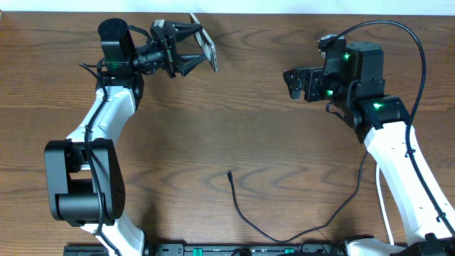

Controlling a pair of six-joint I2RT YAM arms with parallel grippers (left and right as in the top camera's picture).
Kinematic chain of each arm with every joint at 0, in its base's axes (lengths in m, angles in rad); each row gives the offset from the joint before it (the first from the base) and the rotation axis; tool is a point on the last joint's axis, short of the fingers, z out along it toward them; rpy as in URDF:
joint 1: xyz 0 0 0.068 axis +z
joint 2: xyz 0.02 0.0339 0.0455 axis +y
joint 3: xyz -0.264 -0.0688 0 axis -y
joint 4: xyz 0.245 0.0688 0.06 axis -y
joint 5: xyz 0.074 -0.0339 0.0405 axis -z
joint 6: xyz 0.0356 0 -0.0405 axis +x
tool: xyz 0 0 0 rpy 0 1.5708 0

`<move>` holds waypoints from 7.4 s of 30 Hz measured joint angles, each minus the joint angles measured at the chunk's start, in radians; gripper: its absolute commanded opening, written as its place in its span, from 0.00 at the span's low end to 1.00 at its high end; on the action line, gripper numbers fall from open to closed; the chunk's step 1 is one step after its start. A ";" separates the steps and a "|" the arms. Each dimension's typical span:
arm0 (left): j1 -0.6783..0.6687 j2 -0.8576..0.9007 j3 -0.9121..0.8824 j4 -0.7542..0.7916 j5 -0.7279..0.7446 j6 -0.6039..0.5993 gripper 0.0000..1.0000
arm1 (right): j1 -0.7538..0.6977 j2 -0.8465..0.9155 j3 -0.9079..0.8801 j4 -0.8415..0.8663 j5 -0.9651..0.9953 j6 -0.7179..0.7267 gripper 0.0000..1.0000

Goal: Plug charger to phone and switch on socket

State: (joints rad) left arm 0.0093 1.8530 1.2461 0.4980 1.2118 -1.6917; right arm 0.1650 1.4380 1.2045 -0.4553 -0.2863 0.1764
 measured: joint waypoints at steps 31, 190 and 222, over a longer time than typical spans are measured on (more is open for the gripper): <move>-0.134 0.000 0.000 -0.323 -0.269 0.206 0.08 | 0.139 0.132 0.005 0.195 -0.254 -0.060 0.99; -0.195 -0.004 0.011 0.094 -0.351 0.092 0.07 | 0.300 0.142 0.003 0.573 -0.080 1.464 0.01; 0.027 -0.004 0.011 0.084 -0.303 0.099 0.07 | 0.298 0.142 0.005 0.573 -0.080 1.256 0.99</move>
State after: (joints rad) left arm 0.0360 1.8492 1.2575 0.5823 0.9092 -1.5929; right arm 0.4629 1.5795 1.2091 0.1181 -0.3668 1.4326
